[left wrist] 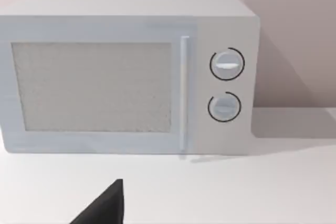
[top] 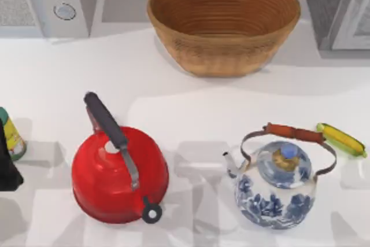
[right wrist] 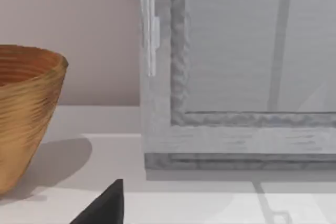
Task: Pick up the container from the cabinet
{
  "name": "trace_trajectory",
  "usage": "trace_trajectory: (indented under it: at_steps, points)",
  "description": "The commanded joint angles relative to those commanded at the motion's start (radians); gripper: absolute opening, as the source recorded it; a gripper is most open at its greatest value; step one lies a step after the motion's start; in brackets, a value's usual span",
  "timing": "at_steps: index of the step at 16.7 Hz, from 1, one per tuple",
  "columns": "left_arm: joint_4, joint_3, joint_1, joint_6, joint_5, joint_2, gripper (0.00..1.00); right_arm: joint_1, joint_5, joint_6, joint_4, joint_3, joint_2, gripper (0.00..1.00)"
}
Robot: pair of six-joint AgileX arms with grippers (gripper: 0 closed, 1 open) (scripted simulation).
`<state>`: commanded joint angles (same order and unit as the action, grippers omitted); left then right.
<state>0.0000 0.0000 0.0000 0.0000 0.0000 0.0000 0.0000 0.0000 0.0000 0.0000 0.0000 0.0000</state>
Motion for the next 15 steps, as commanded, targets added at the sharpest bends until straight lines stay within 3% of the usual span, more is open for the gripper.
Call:
trace_trajectory:
  at_steps: [7, 15]
  points:
    - [0.0, 0.0, 0.0, 0.0, 0.0, 0.0, 1.0, 0.025, 0.013, -0.004, -0.045, 0.155, 0.131, 1.0]
    - [0.0, 0.0, 0.0, 0.0, 0.0, 0.0, 1.0, 0.089, 0.089, 0.013, -0.194, 0.816, 0.619, 1.0]
